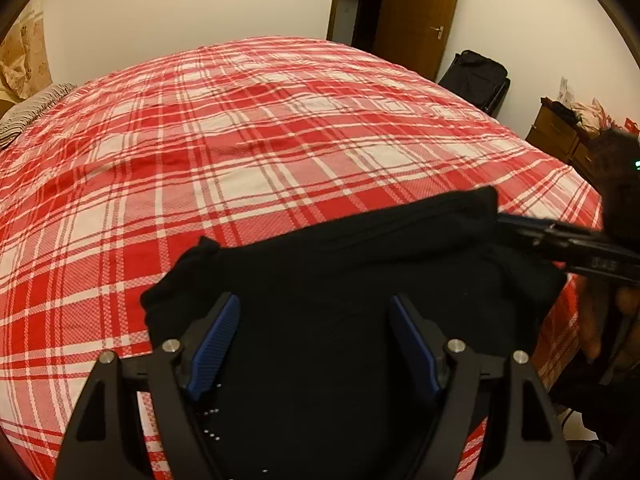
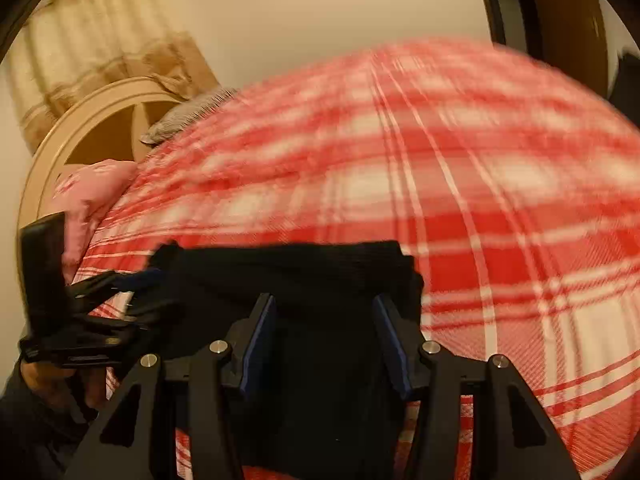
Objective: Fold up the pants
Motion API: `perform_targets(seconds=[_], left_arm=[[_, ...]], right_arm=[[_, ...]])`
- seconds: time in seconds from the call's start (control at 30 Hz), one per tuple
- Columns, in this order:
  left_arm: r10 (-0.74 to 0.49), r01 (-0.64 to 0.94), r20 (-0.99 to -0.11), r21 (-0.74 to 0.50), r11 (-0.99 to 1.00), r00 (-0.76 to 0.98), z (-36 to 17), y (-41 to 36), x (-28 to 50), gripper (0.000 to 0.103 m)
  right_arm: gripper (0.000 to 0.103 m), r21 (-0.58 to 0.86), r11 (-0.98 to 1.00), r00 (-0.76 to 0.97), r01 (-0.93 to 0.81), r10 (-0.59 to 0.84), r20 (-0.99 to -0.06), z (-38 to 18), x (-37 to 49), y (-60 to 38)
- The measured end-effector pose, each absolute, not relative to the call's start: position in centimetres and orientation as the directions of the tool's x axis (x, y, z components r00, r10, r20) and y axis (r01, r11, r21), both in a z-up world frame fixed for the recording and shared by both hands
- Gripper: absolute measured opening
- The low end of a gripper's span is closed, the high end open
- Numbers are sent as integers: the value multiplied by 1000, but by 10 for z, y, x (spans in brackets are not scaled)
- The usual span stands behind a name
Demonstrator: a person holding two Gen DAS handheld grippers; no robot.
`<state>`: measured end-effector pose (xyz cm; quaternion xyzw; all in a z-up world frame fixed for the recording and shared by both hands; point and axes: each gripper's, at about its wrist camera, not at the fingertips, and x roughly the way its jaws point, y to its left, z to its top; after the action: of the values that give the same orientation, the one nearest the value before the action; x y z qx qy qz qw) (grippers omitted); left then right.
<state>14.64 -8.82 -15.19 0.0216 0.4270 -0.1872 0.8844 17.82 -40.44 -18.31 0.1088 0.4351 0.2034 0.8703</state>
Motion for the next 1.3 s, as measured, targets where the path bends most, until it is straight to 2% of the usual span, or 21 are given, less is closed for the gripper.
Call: perform_targets(seconds=[0.07, 0.37, 0.5, 0.77, 0.87, 1.07, 1.3], left_arm=[[-311, 350, -764, -119, 929, 566, -152, -88, 146, 79], [-308, 342, -764, -122, 932, 567, -150, -82, 145, 80], [-307, 338, -763, -124, 933, 568, -151, -80, 143, 80], [-267, 297, -735, -94, 950, 624, -143, -52, 131, 80], [-267, 254, -746, -135, 958, 609, -154, -33, 135, 80], [-376, 226, -733, -300, 927, 567, -173, -19, 147, 81], [-424, 259, -710, -335, 906, 563, -177, -22, 151, 80]], right_arm=[[53, 381, 883, 543, -273, 468, -697, -183, 175, -408], [53, 268, 917, 578, -296, 396, -714, -163, 133, -410], [52, 234, 922, 493, -309, 365, -790, -191, 119, -411], [53, 308, 907, 529, -286, 417, -739, -178, 118, -432], [53, 368, 893, 534, -258, 449, -716, -173, 126, -442], [53, 450, 874, 511, -183, 476, -716, -187, 157, -444], [52, 547, 825, 458, -142, 545, -702, -212, 177, -435]])
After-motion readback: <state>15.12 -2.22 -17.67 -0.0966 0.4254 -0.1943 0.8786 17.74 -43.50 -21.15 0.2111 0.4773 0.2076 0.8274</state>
